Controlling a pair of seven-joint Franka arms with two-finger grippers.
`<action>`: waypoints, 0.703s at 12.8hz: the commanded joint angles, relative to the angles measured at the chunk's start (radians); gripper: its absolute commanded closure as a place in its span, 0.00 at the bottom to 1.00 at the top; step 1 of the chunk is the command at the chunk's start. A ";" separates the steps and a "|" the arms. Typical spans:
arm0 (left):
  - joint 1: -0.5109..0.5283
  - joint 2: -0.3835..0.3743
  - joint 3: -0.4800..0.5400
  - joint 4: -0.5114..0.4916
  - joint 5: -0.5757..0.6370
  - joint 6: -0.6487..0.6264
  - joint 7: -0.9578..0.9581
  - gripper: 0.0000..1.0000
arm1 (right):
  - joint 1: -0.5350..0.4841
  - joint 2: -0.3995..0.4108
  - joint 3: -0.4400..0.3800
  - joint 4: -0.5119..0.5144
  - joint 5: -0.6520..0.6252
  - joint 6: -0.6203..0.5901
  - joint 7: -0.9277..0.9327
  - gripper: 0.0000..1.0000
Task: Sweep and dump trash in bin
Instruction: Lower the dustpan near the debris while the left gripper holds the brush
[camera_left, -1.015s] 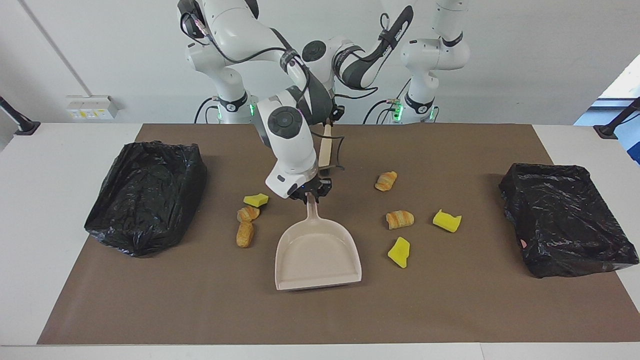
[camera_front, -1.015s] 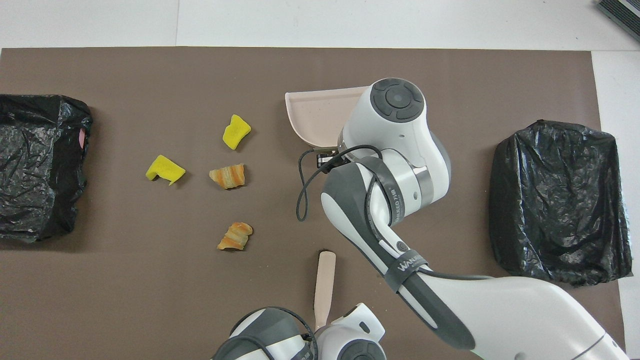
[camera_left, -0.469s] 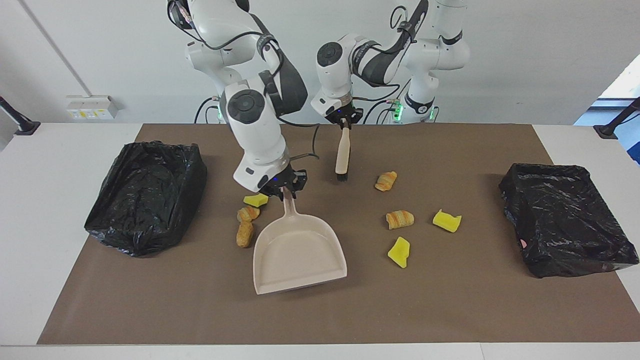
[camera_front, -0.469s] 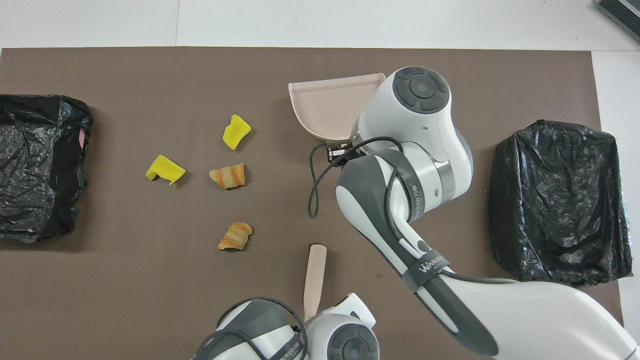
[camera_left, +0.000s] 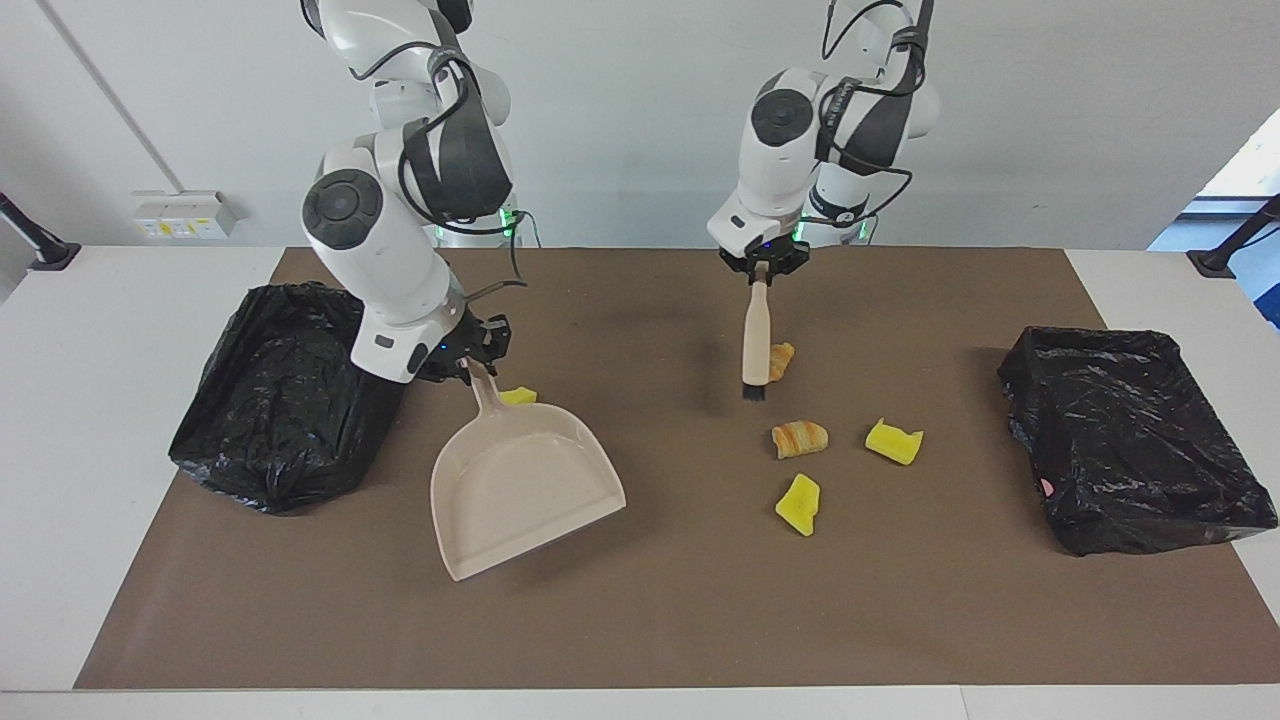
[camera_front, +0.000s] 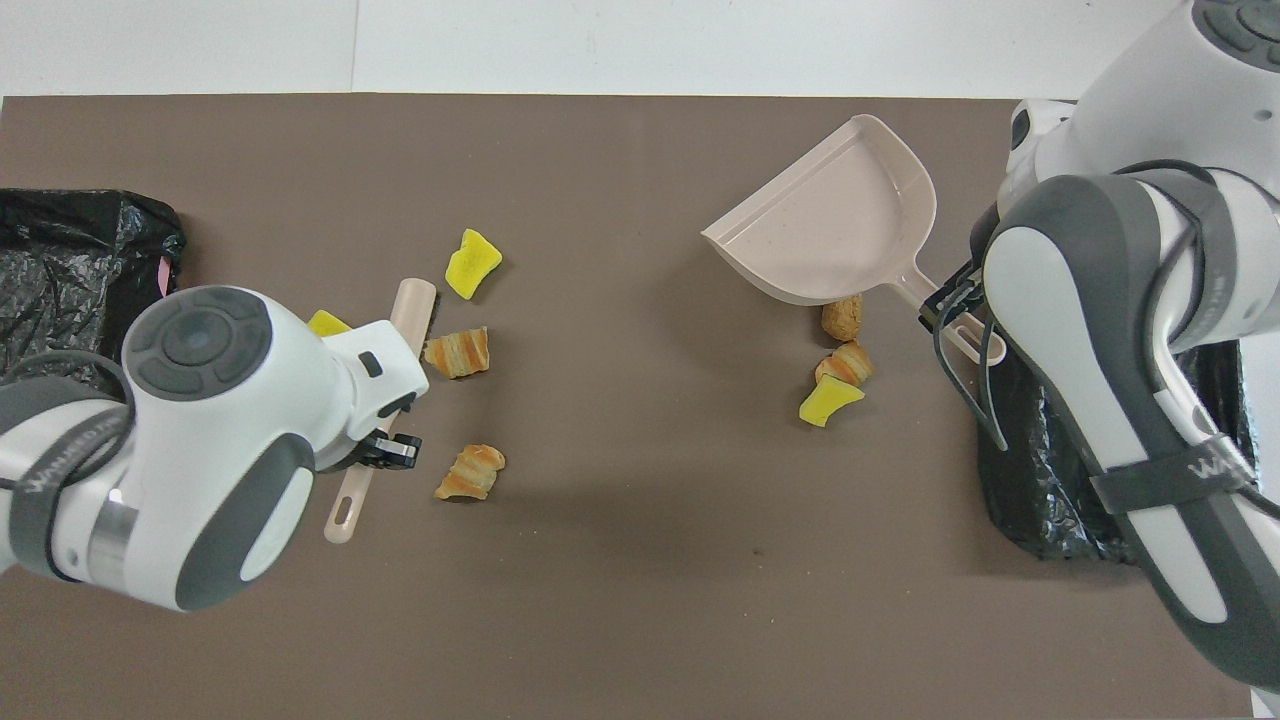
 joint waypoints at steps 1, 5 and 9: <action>-0.005 0.069 0.125 0.054 0.019 0.047 0.180 1.00 | 0.010 -0.042 0.011 -0.057 -0.037 0.008 -0.122 1.00; 0.013 0.158 0.255 0.060 0.083 0.172 0.361 1.00 | 0.099 -0.115 0.022 -0.184 -0.148 0.054 -0.293 1.00; 0.028 0.227 0.317 0.099 0.083 0.183 0.496 1.00 | 0.116 -0.129 0.022 -0.232 -0.152 0.112 -0.311 1.00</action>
